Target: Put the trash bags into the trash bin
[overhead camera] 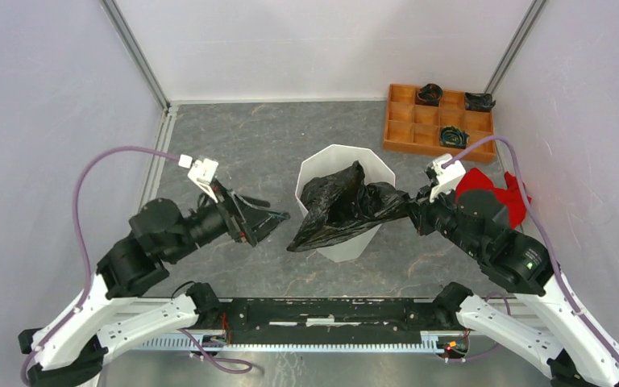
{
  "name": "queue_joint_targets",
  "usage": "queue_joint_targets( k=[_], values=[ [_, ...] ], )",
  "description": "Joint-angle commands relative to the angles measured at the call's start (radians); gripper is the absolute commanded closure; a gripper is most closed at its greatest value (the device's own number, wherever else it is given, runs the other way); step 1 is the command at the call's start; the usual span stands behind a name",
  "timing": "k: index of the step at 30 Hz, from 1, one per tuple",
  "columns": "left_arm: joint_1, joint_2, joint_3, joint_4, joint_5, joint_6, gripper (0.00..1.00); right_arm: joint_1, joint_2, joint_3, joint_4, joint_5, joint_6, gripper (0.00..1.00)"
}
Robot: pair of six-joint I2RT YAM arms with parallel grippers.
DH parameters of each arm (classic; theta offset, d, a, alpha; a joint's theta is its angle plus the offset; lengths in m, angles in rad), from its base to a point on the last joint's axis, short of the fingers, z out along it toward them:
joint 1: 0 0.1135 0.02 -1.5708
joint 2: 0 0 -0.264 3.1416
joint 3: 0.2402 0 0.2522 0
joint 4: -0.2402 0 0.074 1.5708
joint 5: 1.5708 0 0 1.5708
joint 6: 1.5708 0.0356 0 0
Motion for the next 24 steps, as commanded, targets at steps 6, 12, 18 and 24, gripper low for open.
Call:
queue_joint_targets(
  k=[6,12,18,24],
  values=[
    [0.003,0.438,0.324,-0.077,0.164,0.335,0.0,0.0,-0.005,0.043,0.047,-0.017,0.005,0.89],
    [0.002,0.582,0.386,-0.081,0.134,0.343,0.12,0.0,-0.019,0.044,0.039,0.0,0.007,0.89],
    [0.002,0.588,0.388,-0.077,0.054,0.331,0.55,0.0,-0.028,0.051,0.016,0.028,0.003,0.88],
    [0.004,0.5,0.327,-0.056,-0.095,0.288,0.8,-0.001,-0.041,0.03,-0.002,0.042,0.012,0.87]
  ],
)
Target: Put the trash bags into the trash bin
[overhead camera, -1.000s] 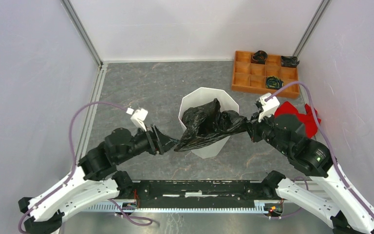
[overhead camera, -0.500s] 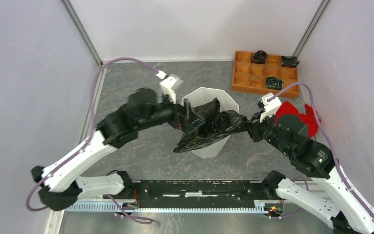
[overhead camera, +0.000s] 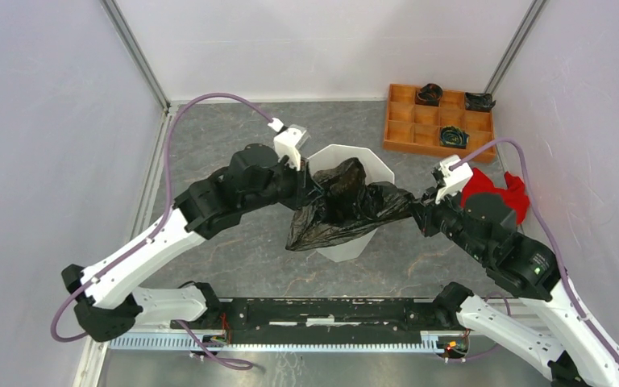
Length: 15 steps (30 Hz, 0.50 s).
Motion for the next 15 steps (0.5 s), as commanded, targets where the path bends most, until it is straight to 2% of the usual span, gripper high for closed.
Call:
queue_joint_targets(
  k=[1,9,13,15],
  values=[
    [0.003,-0.105,-0.032,0.043,-0.147,-0.015,0.84,0.0,-0.022,0.01,0.007,0.028,0.014,0.87],
    [0.003,-0.333,-0.218,0.12,-0.381,-0.081,0.97,0.0,-0.069,-0.115,0.054,0.077,0.033,0.82],
    [0.004,-0.43,-0.368,0.197,-0.492,-0.121,0.96,0.0,-0.075,-0.193,0.127,0.115,0.036,0.82],
    [0.007,-0.434,-0.388,0.184,-0.554,-0.13,0.94,0.0,-0.068,-0.222,0.169,0.151,0.031,0.8]
  ],
)
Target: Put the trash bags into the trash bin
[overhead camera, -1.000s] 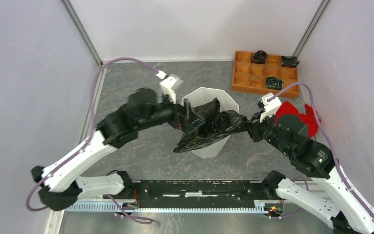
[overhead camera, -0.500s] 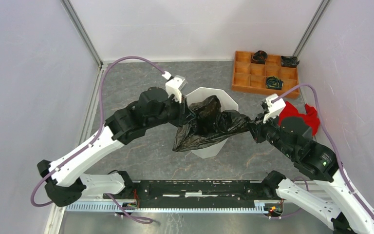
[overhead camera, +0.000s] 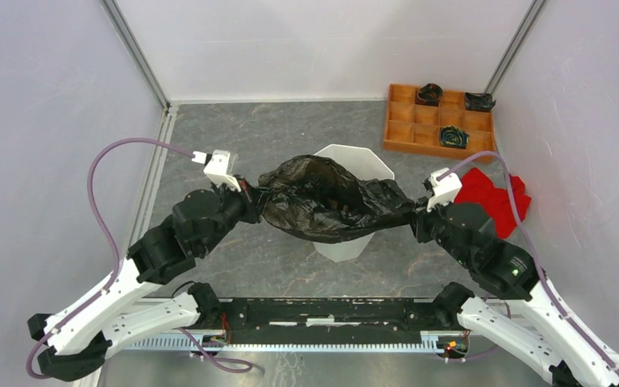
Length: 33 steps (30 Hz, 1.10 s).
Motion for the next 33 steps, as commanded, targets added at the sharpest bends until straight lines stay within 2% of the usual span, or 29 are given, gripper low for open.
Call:
queue_joint_targets(
  k=[1,4,8,10,12,16,20,23,28,31,33],
  values=[
    [0.009,0.002,-0.045,0.049,-0.187,-0.071,0.94,-0.001,0.007,-0.049,0.142,0.092,-0.005,0.8],
    [0.016,0.057,-0.032,0.032,-0.182,-0.091,0.89,-0.001,0.03,-0.091,0.199,0.165,-0.035,0.78],
    [0.023,0.099,-0.061,0.017,-0.168,-0.157,0.87,-0.001,0.042,-0.112,0.233,0.241,-0.06,0.74],
    [0.028,0.098,-0.09,0.019,-0.169,-0.181,0.85,0.0,0.034,-0.115,0.243,0.243,-0.081,0.69],
    [0.033,0.092,-0.113,0.036,-0.149,-0.185,0.76,-0.001,0.028,-0.108,0.237,0.227,-0.113,0.58],
    [0.036,0.088,-0.073,-0.013,-0.115,-0.162,0.66,0.0,0.026,-0.03,0.116,0.185,-0.155,0.3],
    [0.036,0.069,0.01,-0.143,-0.102,-0.131,0.45,0.0,0.001,0.069,-0.069,0.115,-0.155,0.16],
    [0.036,0.038,0.048,-0.22,-0.074,-0.111,0.29,-0.001,-0.032,0.131,-0.144,-0.017,-0.172,0.07],
    [0.036,-0.044,0.065,-0.327,-0.046,-0.096,0.19,0.0,-0.077,0.234,-0.214,-0.196,-0.256,0.04],
    [0.036,-0.098,0.091,-0.301,0.011,-0.047,0.13,0.0,-0.086,0.244,-0.151,-0.334,-0.307,0.02],
    [0.036,-0.08,0.145,-0.3,0.028,-0.037,0.1,0.0,-0.054,0.256,-0.089,-0.394,-0.31,0.05]
  ],
)
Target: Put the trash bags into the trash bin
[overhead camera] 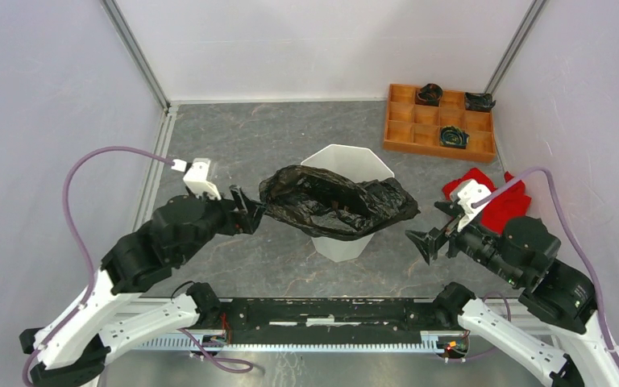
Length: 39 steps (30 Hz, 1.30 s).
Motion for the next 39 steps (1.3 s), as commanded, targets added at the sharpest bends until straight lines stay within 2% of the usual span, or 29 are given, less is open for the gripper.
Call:
queue_joint_targets(
  k=[1,6,11,16,21,22,25,30,31,34,37,39],
  values=[
    [0.004,0.027,0.141,-0.017,0.068,0.067,0.1,0.0,0.056,0.038,0.1,-0.224,-0.063,0.06],
    [0.004,0.187,0.295,-0.01,0.118,0.152,0.0,0.0,0.134,0.015,0.257,-0.31,-0.082,0.13],
    [0.004,0.332,0.409,0.011,0.186,0.311,0.05,-0.001,0.192,-0.002,0.36,-0.334,-0.082,0.24],
    [0.004,0.438,0.47,0.025,0.221,0.378,0.01,0.0,0.229,-0.019,0.396,-0.306,-0.055,0.44],
    [0.012,0.503,0.505,0.054,0.336,0.386,0.0,0.0,0.226,-0.05,0.426,-0.257,-0.036,0.54],
    [0.013,0.512,0.511,0.059,0.357,0.386,0.0,0.0,0.228,-0.054,0.432,-0.249,-0.033,0.58],
    [0.017,0.529,0.518,0.068,0.345,0.386,0.09,0.0,0.234,-0.061,0.447,-0.219,-0.019,0.71],
    [0.036,0.545,0.52,0.07,0.247,0.357,0.25,0.0,0.242,-0.064,0.46,-0.096,0.052,0.97],
    [0.041,0.547,0.519,0.07,0.231,0.352,0.28,0.0,0.241,-0.062,0.462,-0.074,0.062,0.99],
    [0.061,0.56,0.518,0.075,0.227,0.341,0.35,-0.001,0.243,-0.061,0.479,0.008,0.075,0.99],
    [0.072,0.571,0.517,0.093,0.233,0.326,0.52,0.0,0.261,-0.046,0.488,0.083,0.082,0.99],
    [0.082,0.576,0.516,0.106,0.199,0.302,0.59,0.0,0.281,-0.039,0.503,0.131,0.079,0.99]
  ],
)
